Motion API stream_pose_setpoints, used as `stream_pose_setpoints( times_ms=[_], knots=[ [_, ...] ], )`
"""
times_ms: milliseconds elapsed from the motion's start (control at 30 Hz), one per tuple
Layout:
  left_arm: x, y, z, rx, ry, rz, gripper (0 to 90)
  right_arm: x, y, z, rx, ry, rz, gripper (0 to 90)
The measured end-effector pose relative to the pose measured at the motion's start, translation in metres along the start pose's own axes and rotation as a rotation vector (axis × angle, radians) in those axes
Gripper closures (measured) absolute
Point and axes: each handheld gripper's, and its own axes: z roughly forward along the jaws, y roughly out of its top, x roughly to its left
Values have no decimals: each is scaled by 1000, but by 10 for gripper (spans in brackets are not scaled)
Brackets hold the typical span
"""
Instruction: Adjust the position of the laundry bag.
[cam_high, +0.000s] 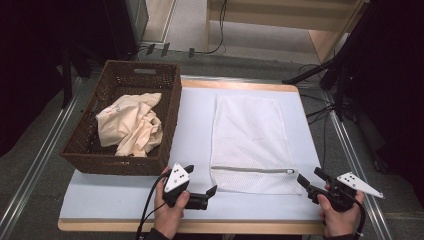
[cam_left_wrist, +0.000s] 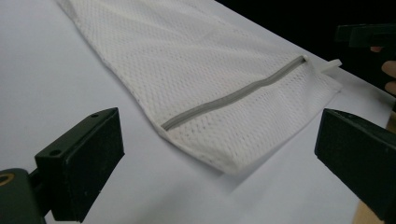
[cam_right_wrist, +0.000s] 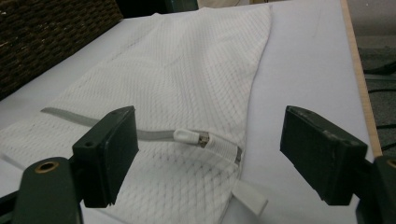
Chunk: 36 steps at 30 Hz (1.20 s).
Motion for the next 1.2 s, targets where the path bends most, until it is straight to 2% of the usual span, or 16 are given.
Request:
stream_pose_setpoints(
  times_ms=[167, 267, 300, 333, 367, 400, 433, 467, 533, 667, 767, 900, 1033, 1067, 1100, 1200],
  knots=[
    [7, 16, 20, 21, -1, -41, 13, -1, 10, 12, 22, -35, 5, 218],
    [16, 26, 40, 57, 47, -110, 72, -3, 15, 26, 67, -91, 32, 277],
    [16, 26, 40, 57, 47, -110, 97, -3, 15, 26, 67, -91, 32, 277],
    [19, 28, 52, 110, 80, -135, 147, -5, 16, 35, 92, -102, 36, 295],
    [19, 28, 52, 110, 80, -135, 152, -6, 16, 39, 108, -104, 38, 315],
    [19, 28, 64, 165, 104, -148, 160, -7, 16, 44, 118, -100, 40, 347],
    [19, 28, 64, 165, 104, -148, 175, -7, 16, 44, 118, -100, 40, 347],
    [19, 28, 73, 199, 135, -169, 199, -10, 18, 53, 132, -98, 47, 394],
    [21, 27, 81, 212, 157, -179, 234, -14, 19, 60, 138, -108, 65, 469],
    [20, 26, 91, 216, 169, -195, 298, -19, 17, 74, 166, -156, 77, 516],
    [16, 26, 93, 214, 189, -189, 339, -18, 17, 77, 192, -162, 68, 538],
    [7, 25, 97, 225, 266, -128, 447, -15, 17, 82, 249, -138, 38, 570],
    [7, 23, 96, 230, 323, -87, 663, -8, 16, 84, 260, -186, -26, 710],
    [7, 23, 96, 230, 323, -87, 726, -8, 16, 84, 260, -186, -26, 710],
    [10, 23, 94, 226, 321, -91, 773, -5, 16, 85, 268, -217, -45, 786],
    [15, 23, 93, 223, 276, -123, 896, -2, 16, 86, 276, -203, -62, 878]
  ],
)
